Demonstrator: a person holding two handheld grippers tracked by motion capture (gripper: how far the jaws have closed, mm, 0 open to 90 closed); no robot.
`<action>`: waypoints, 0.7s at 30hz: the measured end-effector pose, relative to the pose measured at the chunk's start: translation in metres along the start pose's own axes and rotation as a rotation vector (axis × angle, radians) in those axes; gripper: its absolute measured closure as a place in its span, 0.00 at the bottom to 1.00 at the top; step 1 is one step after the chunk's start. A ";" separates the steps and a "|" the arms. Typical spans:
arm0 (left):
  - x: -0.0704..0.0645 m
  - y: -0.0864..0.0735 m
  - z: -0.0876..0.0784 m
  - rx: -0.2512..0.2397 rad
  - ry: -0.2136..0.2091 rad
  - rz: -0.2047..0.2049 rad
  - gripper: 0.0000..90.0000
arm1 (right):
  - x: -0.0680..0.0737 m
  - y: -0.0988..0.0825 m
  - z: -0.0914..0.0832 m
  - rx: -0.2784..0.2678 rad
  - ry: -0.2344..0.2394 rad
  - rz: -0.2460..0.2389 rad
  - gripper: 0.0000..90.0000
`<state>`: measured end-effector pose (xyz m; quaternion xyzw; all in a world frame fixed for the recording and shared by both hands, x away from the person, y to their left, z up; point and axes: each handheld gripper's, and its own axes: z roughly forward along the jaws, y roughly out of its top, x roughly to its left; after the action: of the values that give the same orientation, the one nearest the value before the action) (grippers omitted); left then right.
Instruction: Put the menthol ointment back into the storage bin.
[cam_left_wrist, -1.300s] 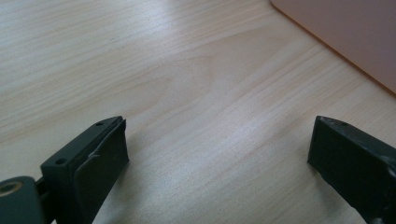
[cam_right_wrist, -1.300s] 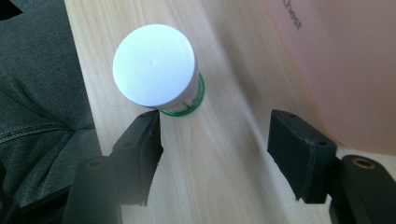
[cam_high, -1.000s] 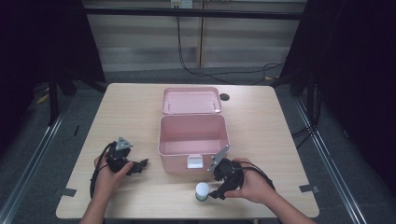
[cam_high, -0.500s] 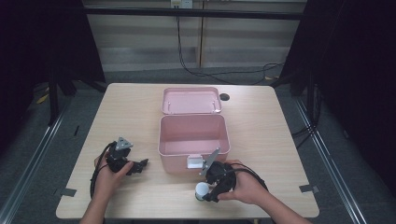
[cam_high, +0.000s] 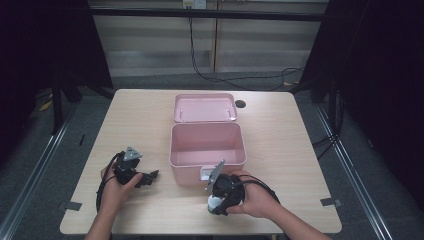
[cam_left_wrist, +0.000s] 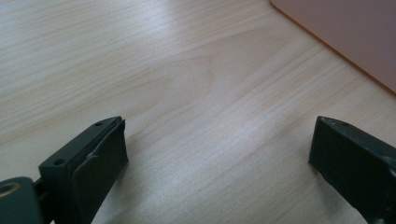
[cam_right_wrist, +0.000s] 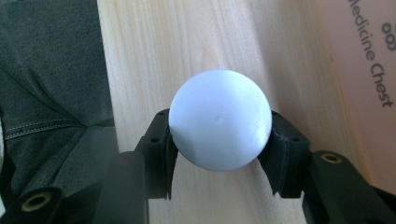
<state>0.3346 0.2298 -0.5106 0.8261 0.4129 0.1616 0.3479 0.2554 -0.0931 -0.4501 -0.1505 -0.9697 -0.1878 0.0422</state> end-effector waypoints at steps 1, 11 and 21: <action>0.000 0.000 0.000 0.003 0.000 0.003 0.04 | 0.001 0.000 0.000 0.007 -0.002 0.007 0.56; 0.000 0.000 0.000 0.003 0.000 0.004 0.04 | -0.003 -0.003 -0.020 -0.004 -0.013 0.036 0.56; 0.001 0.000 0.000 0.006 0.000 0.008 0.04 | -0.008 -0.006 -0.046 0.007 -0.018 0.062 0.56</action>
<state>0.3348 0.2303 -0.5102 0.8289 0.4100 0.1617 0.3445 0.2622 -0.1182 -0.4107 -0.1822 -0.9655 -0.1816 0.0396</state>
